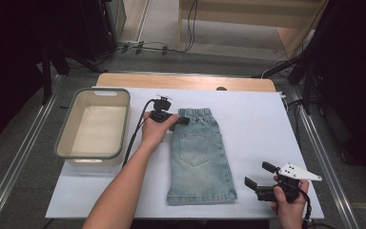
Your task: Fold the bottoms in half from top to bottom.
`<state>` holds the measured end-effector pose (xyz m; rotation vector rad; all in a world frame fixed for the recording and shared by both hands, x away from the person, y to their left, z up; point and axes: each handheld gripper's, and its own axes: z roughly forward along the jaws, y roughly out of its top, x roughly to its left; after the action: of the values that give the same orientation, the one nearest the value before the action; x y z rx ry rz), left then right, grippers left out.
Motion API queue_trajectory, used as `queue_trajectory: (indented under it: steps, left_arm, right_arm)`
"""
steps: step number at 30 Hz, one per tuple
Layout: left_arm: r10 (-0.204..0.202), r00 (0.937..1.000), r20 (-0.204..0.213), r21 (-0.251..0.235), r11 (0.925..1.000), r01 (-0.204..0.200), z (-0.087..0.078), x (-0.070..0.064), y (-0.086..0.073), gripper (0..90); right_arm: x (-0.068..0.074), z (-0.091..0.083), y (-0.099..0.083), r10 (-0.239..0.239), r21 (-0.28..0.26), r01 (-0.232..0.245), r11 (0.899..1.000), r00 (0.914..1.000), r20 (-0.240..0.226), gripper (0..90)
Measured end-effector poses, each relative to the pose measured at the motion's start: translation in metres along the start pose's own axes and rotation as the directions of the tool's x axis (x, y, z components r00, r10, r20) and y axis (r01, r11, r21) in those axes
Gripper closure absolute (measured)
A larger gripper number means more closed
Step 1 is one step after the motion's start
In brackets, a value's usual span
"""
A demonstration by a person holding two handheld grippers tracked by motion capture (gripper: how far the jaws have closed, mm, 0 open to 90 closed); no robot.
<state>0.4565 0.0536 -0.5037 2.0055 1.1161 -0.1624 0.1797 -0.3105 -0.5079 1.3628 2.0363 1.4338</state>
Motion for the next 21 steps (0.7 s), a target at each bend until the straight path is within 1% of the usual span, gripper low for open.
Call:
queue_trajectory:
  steps: [2, 4, 5, 8, 11, 14, 16, 17, 21]
  left_arm:
    - [-0.002, 1.0000, -0.003, 0.009, 1.0000, 0.002, 0.001, -0.002, 0.000, 28.5]
    - [-0.001, 1.0000, 0.004, 0.024, 0.9997, 0.001, 0.002, -0.003, 0.000, 35.7]
    - [-0.004, 1.0000, 0.001, 0.022, 0.9997, 0.004, 0.003, -0.004, 0.000, 37.7]
    - [-0.021, 0.9998, -0.001, 0.025, 0.9995, 0.021, 0.004, -0.005, 0.000, 39.7]
    - [-0.014, 0.9999, -0.007, 0.026, 0.9996, 0.014, 0.004, -0.006, 0.000, 40.9]
    - [-0.003, 0.9998, -0.020, 0.027, 0.9996, 0.004, 0.005, -0.008, 0.000, 42.0]
    - [0.000, 0.9998, -0.020, 0.028, 0.9996, 0.001, 0.005, -0.008, -0.001, 42.4]
    - [0.002, 0.9998, -0.021, 0.029, 0.9996, -0.002, 0.005, -0.008, -0.001, 42.5]
    - [0.002, 0.9997, -0.023, 0.018, 0.9998, -0.001, 0.005, -0.008, -0.002, 42.6]
  right_arm:
    - [0.002, 0.003, 0.003, 0.002, -0.002, -0.002, 1.000, 1.0000, -0.010, 0.0]
    - [0.003, 0.005, 0.008, 0.008, -0.008, -0.008, 1.000, 0.9997, -0.022, 0.0]
    - [0.004, 0.005, 0.011, 0.010, -0.010, -0.011, 1.000, 0.9995, -0.029, 0.0]
    - [0.004, 0.009, 0.021, -0.003, -0.017, 0.003, 1.000, 0.9996, -0.029, 0.0]
    - [0.005, 0.014, 0.033, -0.009, -0.025, 0.008, 1.000, 0.9993, -0.037, 0.0]
    - [0.004, 0.019, 0.044, -0.027, -0.034, 0.025, 0.999, 0.9987, -0.044, 0.0]
    - [0.002, 0.023, 0.050, -0.022, -0.045, 0.020, 0.999, 0.9988, -0.045, 0.0]
    - [0.002, 0.025, 0.052, -0.014, -0.047, 0.012, 0.999, 0.9989, -0.045, 0.0]
    - [-0.001, 0.033, 0.065, -0.011, -0.048, 0.009, 0.999, 0.9990, -0.044, 0.0]
